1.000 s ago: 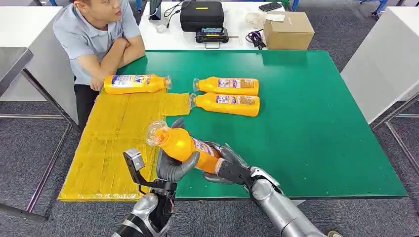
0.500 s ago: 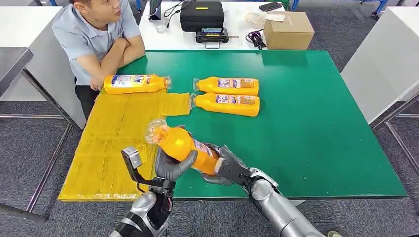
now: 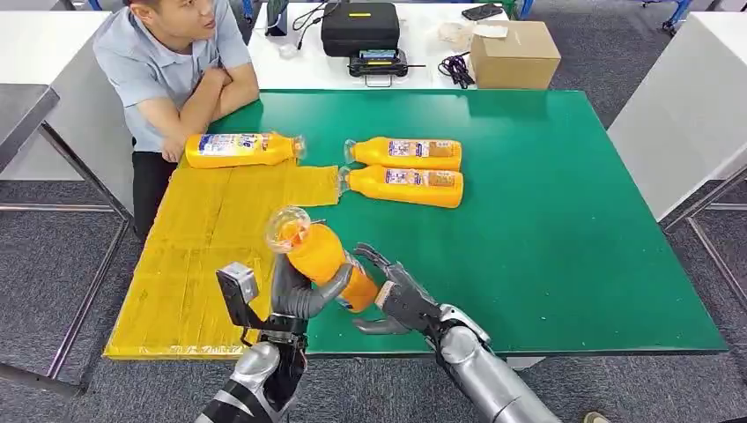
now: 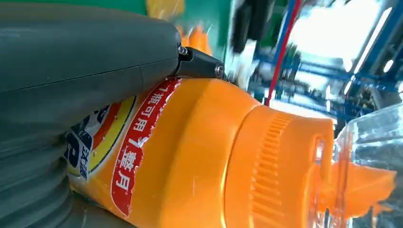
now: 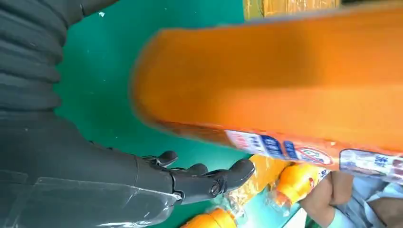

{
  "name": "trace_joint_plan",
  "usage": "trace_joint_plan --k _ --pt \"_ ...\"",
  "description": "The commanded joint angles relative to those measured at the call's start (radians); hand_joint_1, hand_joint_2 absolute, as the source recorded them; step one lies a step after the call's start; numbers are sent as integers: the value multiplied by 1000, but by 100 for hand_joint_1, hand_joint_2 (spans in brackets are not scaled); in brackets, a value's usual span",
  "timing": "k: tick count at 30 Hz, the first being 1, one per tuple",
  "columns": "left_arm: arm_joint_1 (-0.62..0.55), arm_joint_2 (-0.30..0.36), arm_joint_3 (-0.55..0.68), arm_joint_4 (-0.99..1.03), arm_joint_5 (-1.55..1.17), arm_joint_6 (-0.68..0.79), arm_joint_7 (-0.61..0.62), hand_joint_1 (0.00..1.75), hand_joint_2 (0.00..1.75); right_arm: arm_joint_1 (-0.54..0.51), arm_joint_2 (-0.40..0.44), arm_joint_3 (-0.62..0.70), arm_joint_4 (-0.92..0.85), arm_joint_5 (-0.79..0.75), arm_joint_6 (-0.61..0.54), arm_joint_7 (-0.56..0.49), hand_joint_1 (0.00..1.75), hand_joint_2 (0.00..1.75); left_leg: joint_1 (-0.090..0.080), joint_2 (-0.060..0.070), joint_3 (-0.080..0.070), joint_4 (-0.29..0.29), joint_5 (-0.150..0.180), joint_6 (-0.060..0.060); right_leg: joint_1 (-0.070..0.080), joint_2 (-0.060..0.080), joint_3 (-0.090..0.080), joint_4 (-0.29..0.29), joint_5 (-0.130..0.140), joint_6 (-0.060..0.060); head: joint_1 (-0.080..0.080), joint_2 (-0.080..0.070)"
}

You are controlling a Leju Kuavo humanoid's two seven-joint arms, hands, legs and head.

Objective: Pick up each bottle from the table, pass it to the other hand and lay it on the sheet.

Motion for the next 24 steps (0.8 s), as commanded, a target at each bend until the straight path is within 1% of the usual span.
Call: trace_joint_plan --k 1,2,3,4,5,6,7,8,9,10,12,14,15,16,19,21,22,24 --pt "-83 103 -9 -20 -351 240 -6 175 175 10 16 -75 31 0 -35 -12 0 175 1 1 0 0 0 -1 1 0 0 0 0 -2 0 0" --pt "-89 114 -9 -36 -444 283 5 175 175 9 20 -81 35 5 -32 -20 0 175 1 1 0 1 1 -2 1 0 -1 1 1 -3 0 0" --pt "-87 114 4 -48 -455 270 15 175 175 8 23 -85 38 8 -31 -22 0 175 1 1 0 0 0 -2 1 1 0 0 1 -2 0 0" --pt "-112 140 -10 -30 -678 395 51 175 175 -3 29 -86 49 13 -23 -28 0 175 1 2 0 0 0 -1 1 1 -1 0 1 -2 0 0" --pt "-111 142 10 -46 -737 389 66 175 175 -8 34 -91 57 15 -23 -30 0 175 0 2 0 0 1 -1 0 1 -1 1 1 -1 0 0" --pt "-112 142 18 -49 -740 381 68 175 175 -9 35 -92 59 17 -22 -30 0 175 1 3 0 0 1 -2 1 2 -1 1 1 -2 0 0" --pt "-120 138 76 -37 -1048 396 138 175 175 -16 39 -94 68 18 -17 -36 0 175 1 2 0 0 1 -1 1 1 -1 1 1 -2 0 0" --pt "-131 146 81 -23 -1117 396 156 175 175 -18 40 -95 71 19 -18 -37 0 175 1 2 0 0 1 -2 1 2 -1 1 1 -3 0 0" --pt "-144 147 84 -6 -1115 396 156 175 175 -21 39 -97 75 20 -16 -38 0 175 1 4 0 0 1 -2 1 3 -1 1 1 -3 0 0" --pt "-179 158 74 61 -1162 389 191 175 175 -25 41 -103 81 20 -16 -42 0 175 1 3 0 0 1 -1 1 2 -1 1 1 -2 0 0" --pt "-199 161 73 96 -1155 394 189 175 175 -24 40 -107 80 19 -14 -45 0 175 1 2 0 1 1 -2 1 1 0 1 1 -2 0 0" --pt "-234 171 54 179 -1212 396 223 175 175 -21 42 -114 74 16 -10 -49 0 175 1 2 0 1 1 -2 1 1 0 1 1 -3 0 0" --pt "-238 172 54 189 -1214 396 224 175 175 -20 42 -115 73 16 -10 -50 0 175 1 1 0 0 1 -2 1 1 0 1 1 -2 0 0" --pt "-263 175 50 255 -1251 388 261 175 175 -15 42 -119 60 14 -7 -52 0 175 1 1 1 0 2 -2 1 1 0 0 1 -2 0 0" --pt "-283 180 51 308 -1262 395 259 175 175 -9 42 -122 43 16 -7 -51 0 175 1 0 0 0 2 -1 1 0 0 1 1 -2 0 0" --pt "-299 184 64 350 -1241 373 260 175 175 -3 39 -122 23 19 -6 -53 0 175 1 2 0 0 1 -1 1 1 0 1 1 -2 0 0" --pt "-303 176 107 379 -1164 350 237 175 175 4 39 -126 6 18 -4 -52 0 175 0 1 0 0 1 -1 0 1 0 1 0 -2 0 0" --pt "-323 183 134 439 -1134 336 221 175 175 20 35 -131 -25 22 -10 -51 0 175 1 1 0 0 1 -2 1 0 0 1 1 -2 0 0"
